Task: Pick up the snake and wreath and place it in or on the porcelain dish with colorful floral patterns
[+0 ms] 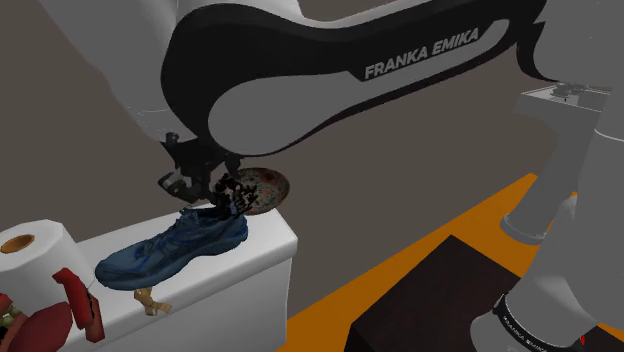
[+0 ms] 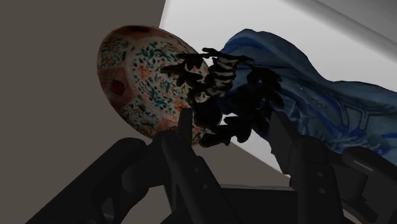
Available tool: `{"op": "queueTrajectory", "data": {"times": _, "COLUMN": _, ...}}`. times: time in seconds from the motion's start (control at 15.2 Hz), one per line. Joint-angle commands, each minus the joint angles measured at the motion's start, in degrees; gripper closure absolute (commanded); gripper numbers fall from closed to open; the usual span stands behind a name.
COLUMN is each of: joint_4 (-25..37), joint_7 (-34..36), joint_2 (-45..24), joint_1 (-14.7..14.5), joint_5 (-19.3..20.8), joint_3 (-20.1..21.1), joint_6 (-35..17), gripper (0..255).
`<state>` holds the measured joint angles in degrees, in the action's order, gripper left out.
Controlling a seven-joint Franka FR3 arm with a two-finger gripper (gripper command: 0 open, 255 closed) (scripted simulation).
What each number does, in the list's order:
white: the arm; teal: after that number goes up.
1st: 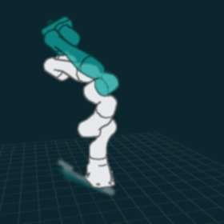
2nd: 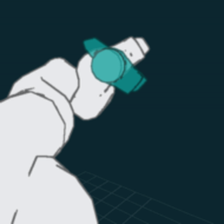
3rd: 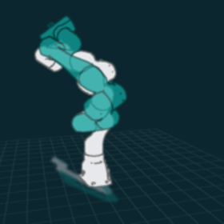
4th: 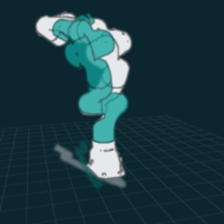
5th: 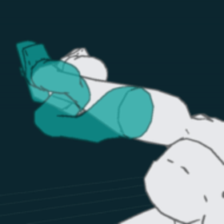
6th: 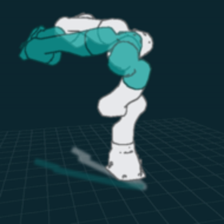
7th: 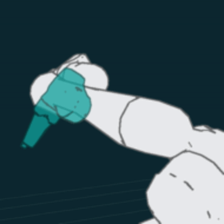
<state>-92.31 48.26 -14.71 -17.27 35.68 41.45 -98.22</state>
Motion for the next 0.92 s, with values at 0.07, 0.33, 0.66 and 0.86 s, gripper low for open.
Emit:
{"op": "queueTrajectory", "data": {"times": 0.07, "joint_4": 1.9, "joint_7": -1.0, "joint_2": 0.2, "joint_1": -0.1, "joint_5": -0.3, "joint_3": 0.1, "joint_6": 1.9, "gripper": 255}}
{"op": "queueTrajectory", "data": {"times": 0.33, "joint_4": 4.0, "joint_7": -2.9, "joint_2": 0.1, "joint_1": 0.4, "joint_5": -0.4, "joint_3": -0.2, "joint_6": 3.1, "gripper": 255}}
{"op": "queueTrajectory", "data": {"times": 0.66, "joint_4": 8.0, "joint_7": -9.1, "joint_2": -1.5, "joint_1": 3.5, "joint_5": 0.4, "joint_3": -2.3, "joint_6": 2.7, "gripper": 255}}
{"op": "queueTrajectory", "data": {"times": 0.86, "joint_4": 11.5, "joint_7": -12.6, "joint_2": -3.3, "joint_1": 4.9, "joint_5": 1.2, "joint_3": -3.5, "joint_6": 3.0, "gripper": 255}}
